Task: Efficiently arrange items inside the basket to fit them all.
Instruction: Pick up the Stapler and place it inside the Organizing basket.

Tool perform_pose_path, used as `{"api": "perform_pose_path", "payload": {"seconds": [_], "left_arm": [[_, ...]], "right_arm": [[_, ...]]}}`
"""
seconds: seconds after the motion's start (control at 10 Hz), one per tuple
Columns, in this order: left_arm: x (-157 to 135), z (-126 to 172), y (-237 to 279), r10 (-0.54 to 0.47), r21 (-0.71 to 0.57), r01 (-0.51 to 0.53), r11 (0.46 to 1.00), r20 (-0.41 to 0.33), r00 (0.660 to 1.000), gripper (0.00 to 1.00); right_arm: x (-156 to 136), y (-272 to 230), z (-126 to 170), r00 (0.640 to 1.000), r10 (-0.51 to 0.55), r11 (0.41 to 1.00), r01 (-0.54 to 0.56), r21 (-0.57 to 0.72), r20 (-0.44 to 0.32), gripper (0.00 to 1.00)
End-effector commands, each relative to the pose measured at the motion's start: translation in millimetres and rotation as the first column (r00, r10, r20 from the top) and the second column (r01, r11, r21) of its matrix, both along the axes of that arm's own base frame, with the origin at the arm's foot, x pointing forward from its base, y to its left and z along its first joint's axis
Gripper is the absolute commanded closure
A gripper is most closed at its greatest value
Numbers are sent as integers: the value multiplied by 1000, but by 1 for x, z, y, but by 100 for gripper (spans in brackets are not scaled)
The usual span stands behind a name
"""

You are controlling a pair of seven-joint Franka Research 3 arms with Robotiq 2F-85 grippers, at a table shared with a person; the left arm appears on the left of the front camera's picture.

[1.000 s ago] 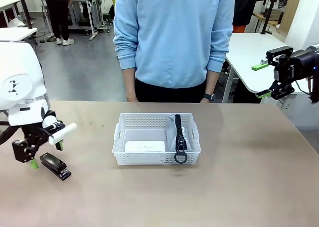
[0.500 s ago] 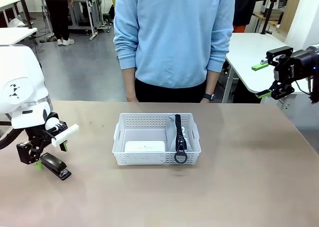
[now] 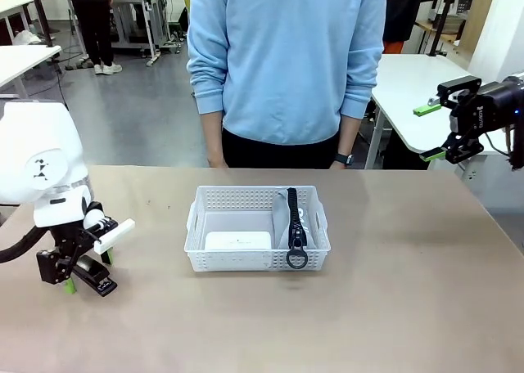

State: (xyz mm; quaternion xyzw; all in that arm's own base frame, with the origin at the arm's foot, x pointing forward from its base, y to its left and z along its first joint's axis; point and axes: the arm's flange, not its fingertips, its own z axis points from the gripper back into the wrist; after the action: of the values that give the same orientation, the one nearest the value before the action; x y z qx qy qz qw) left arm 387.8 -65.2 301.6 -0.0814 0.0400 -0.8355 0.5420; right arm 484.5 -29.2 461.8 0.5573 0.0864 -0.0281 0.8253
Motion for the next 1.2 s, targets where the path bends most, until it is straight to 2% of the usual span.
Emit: {"api": "perform_pose_path", "payload": {"seconds": [0.0,0.7,0.8,0.9,1.0,1.1], "left_arm": [[-16,-7,5,-3,-12,3,1000,22,1000,0],[-28,-3,14,-40,-20,42,999,74,996,0],[-29,-4,14,-41,-7,41,999,62,997,58],[-30,-4,15,-52,-1,52,999,59,997,60],[-31,-4,15,-58,4,58,998,62,996,100],[-31,-3,15,-58,9,58,998,65,996,100]], "right_arm": [[-1,0,3,1000,10,1000,-10,-9,2,0],[-1,0,3,1000,10,1000,-10,-9,2,0],[-1,0,3,1000,10,1000,-10,-9,2,0],[-1,0,3,1000,10,1000,-10,-9,2,0],[-1,0,3,1000,10,1000,-10,-9,2,0],[-1,0,3,1000,10,1000,-10,-9,2,0]]}}
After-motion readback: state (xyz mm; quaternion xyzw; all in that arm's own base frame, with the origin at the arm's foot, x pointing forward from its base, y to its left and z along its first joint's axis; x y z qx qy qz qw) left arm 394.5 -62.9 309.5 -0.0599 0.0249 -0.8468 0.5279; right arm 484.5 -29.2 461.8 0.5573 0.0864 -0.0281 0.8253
